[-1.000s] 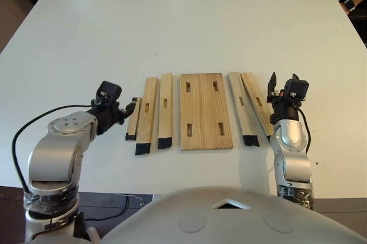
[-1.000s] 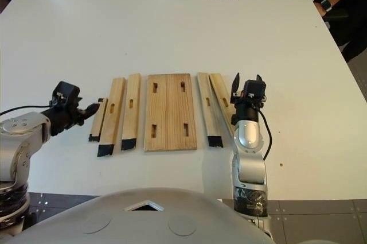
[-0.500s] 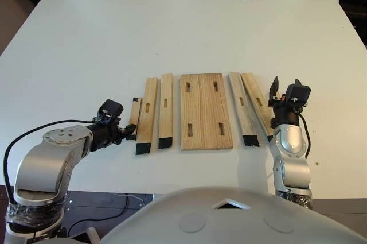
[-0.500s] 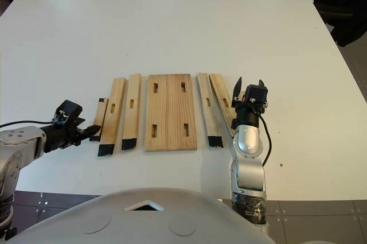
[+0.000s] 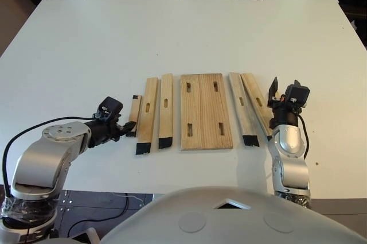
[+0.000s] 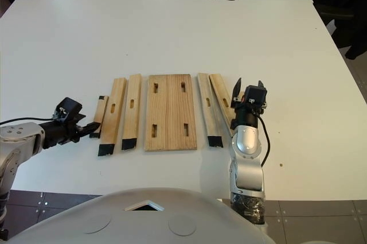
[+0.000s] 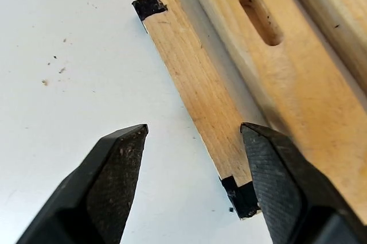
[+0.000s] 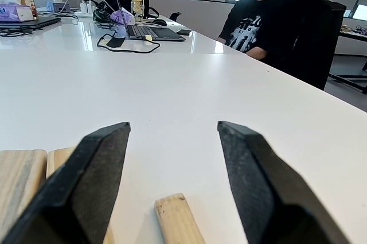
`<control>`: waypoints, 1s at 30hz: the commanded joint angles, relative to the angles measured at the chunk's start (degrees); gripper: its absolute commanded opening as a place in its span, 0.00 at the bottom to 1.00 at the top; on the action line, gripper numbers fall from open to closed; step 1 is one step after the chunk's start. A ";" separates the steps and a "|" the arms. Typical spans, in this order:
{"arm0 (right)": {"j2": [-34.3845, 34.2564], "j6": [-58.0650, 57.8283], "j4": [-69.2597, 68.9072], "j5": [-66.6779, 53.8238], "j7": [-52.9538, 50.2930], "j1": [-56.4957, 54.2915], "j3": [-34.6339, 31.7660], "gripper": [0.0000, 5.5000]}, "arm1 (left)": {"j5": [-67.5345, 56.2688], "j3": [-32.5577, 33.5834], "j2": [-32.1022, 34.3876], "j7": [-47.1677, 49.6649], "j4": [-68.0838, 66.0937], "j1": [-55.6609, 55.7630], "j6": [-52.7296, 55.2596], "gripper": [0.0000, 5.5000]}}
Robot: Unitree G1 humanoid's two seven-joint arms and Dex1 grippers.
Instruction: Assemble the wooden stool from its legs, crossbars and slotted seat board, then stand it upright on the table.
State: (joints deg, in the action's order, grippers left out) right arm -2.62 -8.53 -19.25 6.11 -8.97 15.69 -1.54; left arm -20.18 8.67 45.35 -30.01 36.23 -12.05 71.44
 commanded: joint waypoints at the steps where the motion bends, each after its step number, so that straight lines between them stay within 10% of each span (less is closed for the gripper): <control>1: -0.66 0.37 0.29 0.73 -0.71 0.31 0.62 0.51 | 3.62 -3.01 2.10 1.27 -9.40 -2.13 -2.68 0.54; 30: -0.11 1.18 1.86 0.63 0.13 -1.65 0.03 0.51 | -0.87 1.39 -7.33 6.27 -11.21 9.80 -0.40 0.54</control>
State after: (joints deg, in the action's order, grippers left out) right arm -2.82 -7.30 -17.62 6.83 -9.00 14.82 -1.59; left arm -20.91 9.87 38.56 -24.44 25.13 -2.90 69.54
